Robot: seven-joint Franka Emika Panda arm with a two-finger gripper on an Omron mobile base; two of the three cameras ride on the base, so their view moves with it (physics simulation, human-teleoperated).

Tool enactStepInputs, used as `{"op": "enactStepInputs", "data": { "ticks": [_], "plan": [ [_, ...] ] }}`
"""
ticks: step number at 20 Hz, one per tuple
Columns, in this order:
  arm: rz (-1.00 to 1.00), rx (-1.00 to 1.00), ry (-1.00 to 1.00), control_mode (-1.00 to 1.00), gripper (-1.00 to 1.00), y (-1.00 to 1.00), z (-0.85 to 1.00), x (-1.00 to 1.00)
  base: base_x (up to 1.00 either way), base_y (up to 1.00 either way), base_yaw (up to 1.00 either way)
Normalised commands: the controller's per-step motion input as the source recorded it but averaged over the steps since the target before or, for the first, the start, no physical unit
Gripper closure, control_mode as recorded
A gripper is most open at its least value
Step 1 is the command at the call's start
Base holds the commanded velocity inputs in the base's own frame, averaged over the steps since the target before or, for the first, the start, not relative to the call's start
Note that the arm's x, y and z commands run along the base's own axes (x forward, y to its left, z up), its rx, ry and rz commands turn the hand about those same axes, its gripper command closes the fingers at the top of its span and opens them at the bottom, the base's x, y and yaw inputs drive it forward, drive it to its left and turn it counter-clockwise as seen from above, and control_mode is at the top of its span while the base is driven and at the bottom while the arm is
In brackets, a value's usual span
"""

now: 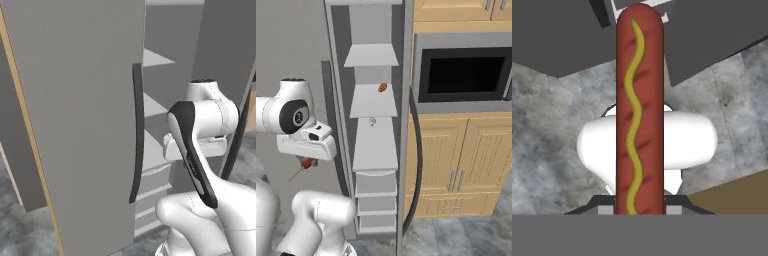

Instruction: Store the hot dog in the freezer for long-term storage. Close the freezer door after placing the cooked food.

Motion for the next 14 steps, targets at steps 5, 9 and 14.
{"op": "enactStepInputs", "data": {
  "ticks": [5,9,14],
  "plan": [
    [0.00,0.00,0.00,1.00,1.00,0.00,0.00,0.00,0.21,-0.32,0.00],
    [0.00,0.00,0.00,1.00,1.00,0.00,0.00,0.00,0.19,-0.21,-0.01],
    [0.00,0.00,0.00,1.00,1.00,0.00,0.00,0.00,0.22,-0.03,-0.04]
  ]
}}
